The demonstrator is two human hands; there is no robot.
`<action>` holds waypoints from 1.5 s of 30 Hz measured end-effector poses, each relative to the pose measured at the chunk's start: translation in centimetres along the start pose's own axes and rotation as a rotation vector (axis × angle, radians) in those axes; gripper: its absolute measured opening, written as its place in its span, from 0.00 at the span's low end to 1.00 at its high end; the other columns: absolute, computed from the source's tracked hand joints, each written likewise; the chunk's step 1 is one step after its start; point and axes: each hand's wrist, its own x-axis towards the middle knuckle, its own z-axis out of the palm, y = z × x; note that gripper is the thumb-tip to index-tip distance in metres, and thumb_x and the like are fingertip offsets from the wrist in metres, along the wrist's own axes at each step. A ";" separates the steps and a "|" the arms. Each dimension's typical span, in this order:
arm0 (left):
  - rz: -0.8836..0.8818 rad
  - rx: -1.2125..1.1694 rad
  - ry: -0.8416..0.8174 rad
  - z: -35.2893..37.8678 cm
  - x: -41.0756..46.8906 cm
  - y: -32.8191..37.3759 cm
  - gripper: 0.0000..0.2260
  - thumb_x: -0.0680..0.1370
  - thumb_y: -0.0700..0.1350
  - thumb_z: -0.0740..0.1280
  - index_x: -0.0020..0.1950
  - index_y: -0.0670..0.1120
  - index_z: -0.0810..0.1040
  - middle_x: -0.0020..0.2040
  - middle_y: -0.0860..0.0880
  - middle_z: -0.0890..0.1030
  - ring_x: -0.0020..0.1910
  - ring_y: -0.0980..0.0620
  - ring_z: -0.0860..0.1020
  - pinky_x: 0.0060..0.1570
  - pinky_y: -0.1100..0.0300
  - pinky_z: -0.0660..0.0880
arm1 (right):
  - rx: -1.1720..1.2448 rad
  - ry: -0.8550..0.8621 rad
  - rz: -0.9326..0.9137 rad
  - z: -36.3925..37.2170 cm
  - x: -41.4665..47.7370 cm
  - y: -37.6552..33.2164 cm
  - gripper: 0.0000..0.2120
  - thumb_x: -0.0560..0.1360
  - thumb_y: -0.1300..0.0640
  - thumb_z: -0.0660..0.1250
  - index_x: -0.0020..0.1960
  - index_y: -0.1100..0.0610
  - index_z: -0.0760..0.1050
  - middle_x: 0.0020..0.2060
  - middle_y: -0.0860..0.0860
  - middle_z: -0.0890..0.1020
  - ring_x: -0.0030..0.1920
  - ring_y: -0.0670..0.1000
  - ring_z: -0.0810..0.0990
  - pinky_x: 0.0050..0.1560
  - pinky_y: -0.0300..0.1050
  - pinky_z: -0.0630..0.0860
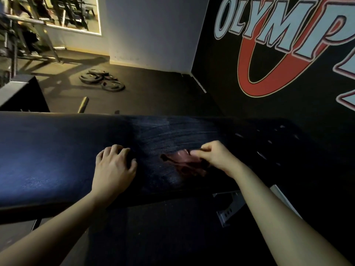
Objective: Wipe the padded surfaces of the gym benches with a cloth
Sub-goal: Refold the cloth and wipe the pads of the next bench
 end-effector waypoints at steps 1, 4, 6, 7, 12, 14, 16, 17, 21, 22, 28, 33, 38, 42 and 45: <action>0.001 0.004 0.004 0.0 0.0 0.0 0.18 0.81 0.56 0.64 0.67 0.49 0.79 0.65 0.47 0.77 0.67 0.45 0.71 0.72 0.44 0.64 | -0.231 0.104 0.028 -0.1 0.4 1.1 0.14 0.74 0.47 0.75 0.39 0.57 0.80 0.35 0.49 0.81 0.37 0.49 0.80 0.39 0.49 0.76; -0.007 0.016 0.008 0.2 0.2 0.0 0.20 0.80 0.58 0.59 0.65 0.49 0.79 0.63 0.47 0.77 0.66 0.44 0.72 0.70 0.44 0.65 | -0.486 0.389 -0.057 1.3 -0.3 2.0 0.14 0.77 0.44 0.70 0.54 0.54 0.78 0.51 0.50 0.78 0.52 0.54 0.80 0.51 0.50 0.78; -0.011 0.018 -0.005 0.2 0.2 0.1 0.22 0.79 0.59 0.57 0.65 0.50 0.80 0.63 0.48 0.77 0.66 0.44 0.71 0.70 0.44 0.65 | -0.435 0.387 -0.142 4.5 -1.6 1.4 0.24 0.76 0.38 0.63 0.63 0.53 0.77 0.59 0.53 0.77 0.59 0.58 0.78 0.60 0.53 0.76; -0.013 0.015 -0.008 0.2 0.1 0.1 0.23 0.79 0.60 0.56 0.65 0.50 0.80 0.63 0.48 0.77 0.66 0.45 0.71 0.70 0.44 0.65 | -0.485 0.329 -0.133 6.5 -2.2 1.1 0.31 0.76 0.33 0.57 0.70 0.51 0.73 0.66 0.56 0.75 0.67 0.60 0.74 0.67 0.55 0.72; -0.023 0.001 -0.004 0.1 0.1 0.2 0.18 0.81 0.56 0.62 0.66 0.50 0.79 0.65 0.47 0.76 0.67 0.45 0.71 0.71 0.44 0.65 | -0.641 0.263 -0.002 13.5 -3.2 -0.9 0.38 0.80 0.30 0.45 0.83 0.52 0.51 0.80 0.65 0.52 0.81 0.63 0.47 0.80 0.63 0.44; -0.014 -0.004 -0.009 0.1 0.1 -0.1 0.18 0.81 0.56 0.63 0.68 0.49 0.78 0.65 0.47 0.76 0.67 0.45 0.71 0.70 0.43 0.65 | -0.641 0.196 -0.169 14.4 -3.1 -1.7 0.36 0.82 0.33 0.49 0.82 0.52 0.53 0.81 0.64 0.53 0.82 0.61 0.47 0.80 0.61 0.44; 0.005 -0.016 -0.016 0.0 0.0 -0.3 0.18 0.82 0.56 0.64 0.69 0.49 0.77 0.65 0.47 0.75 0.67 0.44 0.70 0.70 0.43 0.65 | -0.664 0.116 -0.357 14.4 -3.4 -1.6 0.32 0.83 0.37 0.51 0.82 0.51 0.55 0.81 0.62 0.55 0.82 0.59 0.49 0.81 0.59 0.47; 0.008 -0.022 -0.015 -0.1 0.0 -0.3 0.18 0.82 0.55 0.64 0.69 0.49 0.77 0.65 0.47 0.75 0.67 0.44 0.70 0.70 0.43 0.65 | -0.670 0.101 -0.401 13.8 -3.5 -1.0 0.30 0.83 0.38 0.51 0.82 0.50 0.56 0.81 0.60 0.56 0.82 0.57 0.51 0.81 0.57 0.48; -0.003 -0.008 -0.023 -0.1 0.0 0.1 0.18 0.82 0.55 0.64 0.68 0.48 0.78 0.65 0.46 0.76 0.67 0.43 0.71 0.70 0.42 0.65 | -0.724 0.330 -0.191 8.2 -2.2 4.7 0.28 0.83 0.40 0.49 0.79 0.50 0.64 0.79 0.55 0.64 0.80 0.55 0.59 0.79 0.56 0.53; -0.002 -0.004 -0.023 -0.2 0.0 0.2 0.18 0.82 0.55 0.64 0.68 0.48 0.78 0.65 0.46 0.76 0.67 0.43 0.71 0.70 0.42 0.65 | -0.711 0.402 -0.034 6.8 -2.0 5.8 0.27 0.83 0.41 0.49 0.79 0.50 0.65 0.79 0.56 0.64 0.80 0.56 0.59 0.79 0.58 0.53; 0.006 -0.003 -0.026 -0.5 -0.1 0.1 0.18 0.82 0.55 0.63 0.68 0.48 0.78 0.65 0.45 0.76 0.68 0.43 0.71 0.72 0.42 0.64 | -0.624 0.324 -0.291 13.7 -3.4 0.4 0.23 0.83 0.46 0.54 0.74 0.53 0.69 0.74 0.58 0.69 0.76 0.59 0.65 0.76 0.59 0.61; 0.003 -0.003 -0.042 -0.6 -0.1 0.1 0.21 0.81 0.58 0.58 0.67 0.49 0.79 0.65 0.46 0.76 0.66 0.43 0.71 0.71 0.42 0.64 | -0.681 0.423 -0.145 6.2 -1.2 5.7 0.30 0.80 0.42 0.47 0.75 0.54 0.69 0.72 0.57 0.73 0.74 0.58 0.69 0.72 0.57 0.65; -0.021 -0.005 -0.069 -0.9 0.1 0.4 0.23 0.80 0.60 0.57 0.66 0.49 0.79 0.65 0.45 0.77 0.67 0.42 0.72 0.71 0.41 0.63 | -0.607 0.532 0.223 5.1 0.7 4.9 0.21 0.83 0.46 0.51 0.71 0.53 0.72 0.70 0.58 0.73 0.72 0.60 0.68 0.72 0.59 0.61; -0.029 -0.003 -0.102 -1.2 0.8 0.2 0.20 0.81 0.58 0.63 0.67 0.49 0.80 0.65 0.45 0.77 0.66 0.42 0.72 0.70 0.40 0.65 | -0.596 0.101 -0.409 13.0 -1.9 -1.1 0.22 0.84 0.46 0.57 0.76 0.52 0.68 0.77 0.57 0.66 0.78 0.57 0.61 0.78 0.56 0.55; -0.023 -0.014 -0.143 -1.7 1.1 0.1 0.18 0.81 0.56 0.67 0.68 0.50 0.80 0.66 0.46 0.77 0.67 0.42 0.72 0.69 0.41 0.65 | -0.666 0.167 -0.386 8.6 0.7 1.6 0.24 0.84 0.46 0.57 0.78 0.52 0.65 0.77 0.56 0.67 0.77 0.56 0.63 0.77 0.57 0.59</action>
